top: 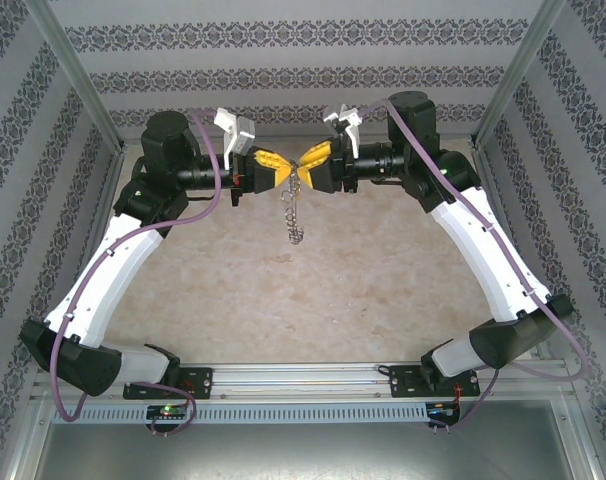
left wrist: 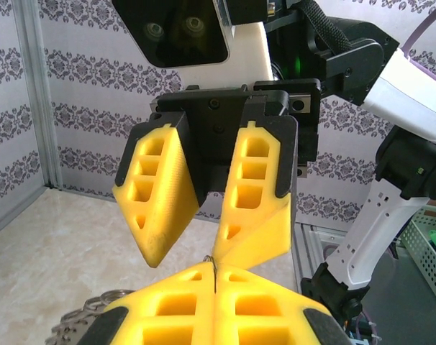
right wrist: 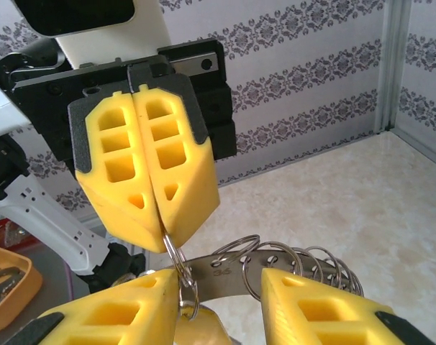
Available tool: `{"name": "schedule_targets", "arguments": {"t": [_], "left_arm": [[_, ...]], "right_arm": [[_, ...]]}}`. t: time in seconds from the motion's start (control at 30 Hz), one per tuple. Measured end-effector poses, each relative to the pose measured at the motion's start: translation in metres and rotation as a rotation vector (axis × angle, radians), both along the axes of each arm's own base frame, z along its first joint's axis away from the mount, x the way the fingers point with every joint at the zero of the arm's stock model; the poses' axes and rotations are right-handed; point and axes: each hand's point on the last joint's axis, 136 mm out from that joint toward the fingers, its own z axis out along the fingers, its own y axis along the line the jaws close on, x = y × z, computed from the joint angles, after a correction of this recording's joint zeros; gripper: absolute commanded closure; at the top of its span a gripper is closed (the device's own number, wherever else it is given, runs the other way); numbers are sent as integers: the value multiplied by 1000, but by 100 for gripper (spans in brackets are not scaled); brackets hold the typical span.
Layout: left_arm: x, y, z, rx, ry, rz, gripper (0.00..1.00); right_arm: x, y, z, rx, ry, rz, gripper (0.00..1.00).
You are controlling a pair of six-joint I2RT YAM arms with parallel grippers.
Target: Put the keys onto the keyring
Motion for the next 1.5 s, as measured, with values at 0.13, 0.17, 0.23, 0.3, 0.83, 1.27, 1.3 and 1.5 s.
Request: {"name": "schedule_targets", "arguments": {"t": [0.13,0.17,0.23,0.3,0.83,1.27,1.3,1.5], "left_arm": [[-2,0,0,-2,0,-11,100],[-2,0,1,-2,1,-11,100],[-2,0,1,-5,0,-11,100],[-2,0,2,-9,2,-11,100],[1,0,-1,-5,20,5,93],[-5,3,-26,144,-35,73,64],[-7,1,-28,161,-42,72,64],[-17,-3,-30,233,-100,70,65]], "right_arm": [[-5,5,1,9,4,28,61],[-6,5,2,13,2,32,62],[-7,6,3,15,0,37,62],[-7,7,3,17,-1,41,64],[-9,7,-2,2,-66,64,100],[-16,-13,-21,-254,-265,7,100],[-18,-14,-22,-263,-272,12,100],[-25,-11,-32,-360,-331,60,100]]}}
